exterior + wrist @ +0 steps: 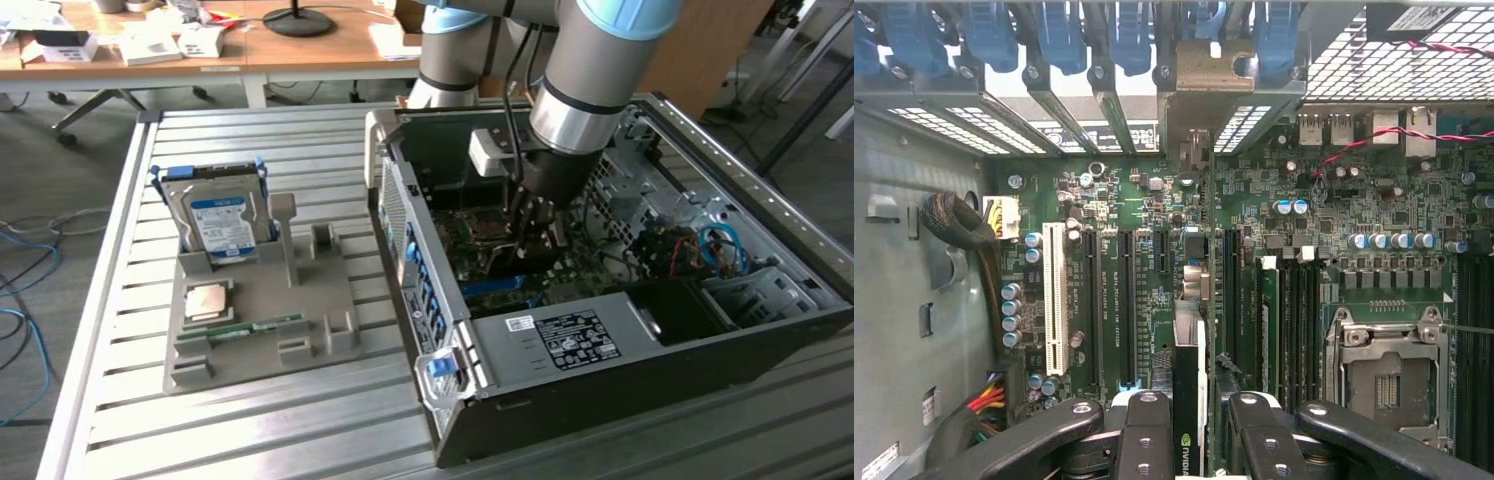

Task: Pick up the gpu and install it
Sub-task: 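Insert the gpu into the slot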

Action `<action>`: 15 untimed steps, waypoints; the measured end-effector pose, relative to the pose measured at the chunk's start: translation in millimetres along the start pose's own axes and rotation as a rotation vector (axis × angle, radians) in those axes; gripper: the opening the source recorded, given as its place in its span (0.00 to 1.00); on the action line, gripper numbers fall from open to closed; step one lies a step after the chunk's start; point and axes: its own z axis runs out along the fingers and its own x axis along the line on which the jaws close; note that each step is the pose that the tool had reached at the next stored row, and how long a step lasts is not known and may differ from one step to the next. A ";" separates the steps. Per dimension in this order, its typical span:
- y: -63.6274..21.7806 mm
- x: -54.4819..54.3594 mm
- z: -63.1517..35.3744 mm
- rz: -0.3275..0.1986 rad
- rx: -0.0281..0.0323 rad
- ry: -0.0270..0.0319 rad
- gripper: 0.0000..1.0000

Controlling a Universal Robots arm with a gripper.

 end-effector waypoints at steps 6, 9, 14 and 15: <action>0.0 -0.1 0.1 -0.008 0.0000 0.0002 0.26; 0.0 -0.1 0.1 -0.008 -0.0001 0.0002 0.26; 0.0 -0.1 0.1 -0.010 -0.0001 0.0003 0.26; 0.0 -0.2 0.2 -0.011 -0.0001 0.0003 0.26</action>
